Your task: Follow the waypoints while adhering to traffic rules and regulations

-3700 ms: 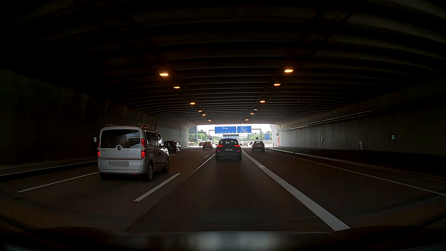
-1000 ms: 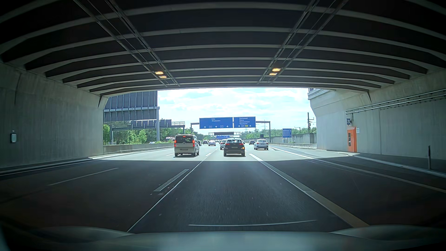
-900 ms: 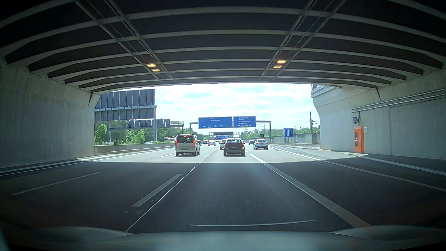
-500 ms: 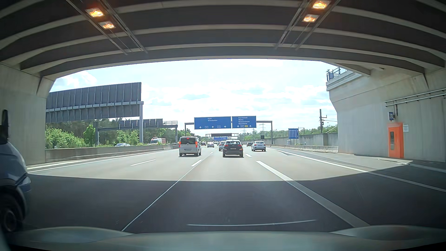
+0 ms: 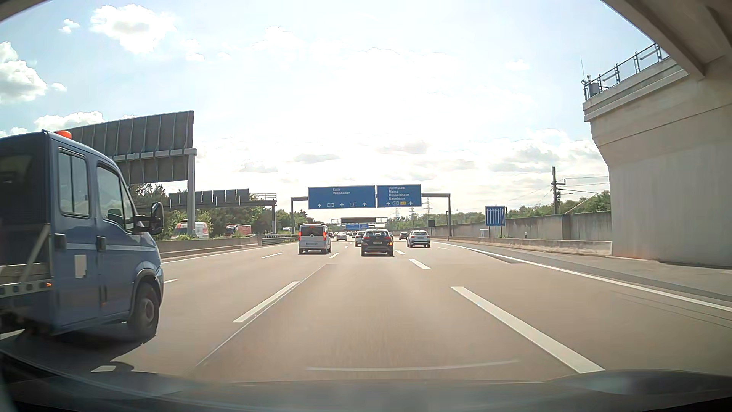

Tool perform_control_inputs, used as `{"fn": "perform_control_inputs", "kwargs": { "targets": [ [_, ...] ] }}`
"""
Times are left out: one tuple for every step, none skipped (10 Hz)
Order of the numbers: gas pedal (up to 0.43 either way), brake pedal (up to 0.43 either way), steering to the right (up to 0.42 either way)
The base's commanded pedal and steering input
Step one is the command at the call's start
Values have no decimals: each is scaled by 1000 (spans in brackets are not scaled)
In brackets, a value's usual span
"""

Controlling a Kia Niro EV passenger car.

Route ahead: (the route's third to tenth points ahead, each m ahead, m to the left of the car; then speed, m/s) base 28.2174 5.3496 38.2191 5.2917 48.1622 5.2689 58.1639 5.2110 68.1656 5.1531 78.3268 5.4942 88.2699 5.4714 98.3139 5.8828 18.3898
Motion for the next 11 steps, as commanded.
{"fn": "perform_control_inputs", "kwargs": {
  "targets": [
    [79, 0, 5],
    [79, 0, 5],
    [79, 0, 5],
    [79, 0, 5],
    [79, 0, 5],
    [79, 0, 5],
    [79, 0, 5],
    [79, 0, 5],
    [79, 0, 5],
    [79, 0, 3],
    [79, 0, -1]
  ]
}}
